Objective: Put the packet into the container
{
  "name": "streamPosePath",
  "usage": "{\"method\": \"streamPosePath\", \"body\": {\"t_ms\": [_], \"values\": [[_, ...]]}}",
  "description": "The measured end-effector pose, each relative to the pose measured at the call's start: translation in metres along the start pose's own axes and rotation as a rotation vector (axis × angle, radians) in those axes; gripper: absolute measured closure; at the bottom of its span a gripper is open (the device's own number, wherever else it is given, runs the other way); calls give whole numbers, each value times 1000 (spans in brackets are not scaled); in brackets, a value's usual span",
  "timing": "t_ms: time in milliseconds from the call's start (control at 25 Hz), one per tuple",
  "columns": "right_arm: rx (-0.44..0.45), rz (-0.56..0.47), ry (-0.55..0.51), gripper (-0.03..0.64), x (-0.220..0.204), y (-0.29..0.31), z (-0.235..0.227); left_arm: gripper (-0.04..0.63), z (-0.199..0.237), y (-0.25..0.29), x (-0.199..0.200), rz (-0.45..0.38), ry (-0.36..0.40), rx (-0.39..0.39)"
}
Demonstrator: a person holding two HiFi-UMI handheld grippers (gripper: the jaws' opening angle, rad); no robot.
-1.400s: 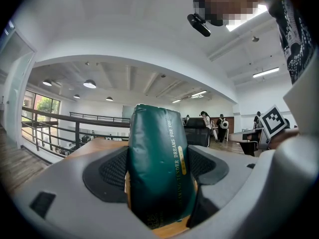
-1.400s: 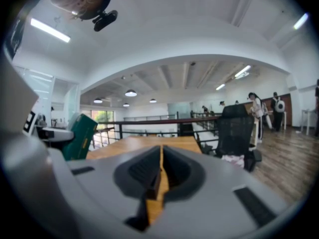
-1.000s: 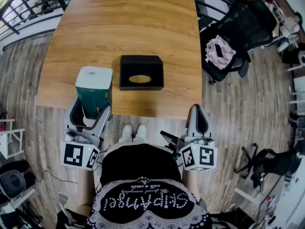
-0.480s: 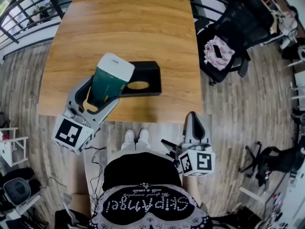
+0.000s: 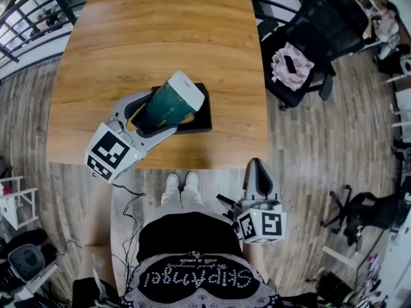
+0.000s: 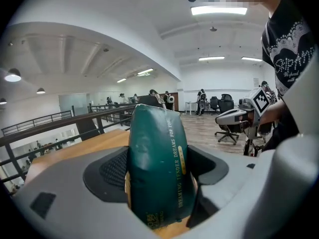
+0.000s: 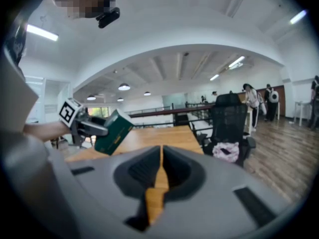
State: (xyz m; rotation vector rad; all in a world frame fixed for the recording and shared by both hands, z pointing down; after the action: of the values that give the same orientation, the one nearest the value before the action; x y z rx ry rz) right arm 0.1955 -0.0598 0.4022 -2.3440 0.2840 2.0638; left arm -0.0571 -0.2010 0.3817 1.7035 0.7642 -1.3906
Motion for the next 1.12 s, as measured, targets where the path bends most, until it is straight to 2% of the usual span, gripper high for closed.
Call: {"method": "streamPosePath", "body": {"t_ms": [280,560,920,1120], "values": [[-13,31,17,579,-7,13,-4,216,4,42,-51,146,-20,-115],[-40,60,32,579,-12,16,-12,216,1,70,-91,289,26,-245],[-55,78,42,578,-17,23,-20,216,-1,88,-120,425,58,-383],[-50,84,43,580,-19,24,-19,216,-4,95,-130,463,46,-425]]}}
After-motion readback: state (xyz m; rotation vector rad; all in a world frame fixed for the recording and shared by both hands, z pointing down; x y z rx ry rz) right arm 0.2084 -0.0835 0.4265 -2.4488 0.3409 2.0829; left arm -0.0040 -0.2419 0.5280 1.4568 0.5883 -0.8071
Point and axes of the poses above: the fingertips, and each gripper's own axes: y forward along the fingers, z to its left, x out of its top, the point moved 5 cm from there along -y, backward along the fingers, and after that the axes turned 11 degrees about -z, right-handed, at the moved point
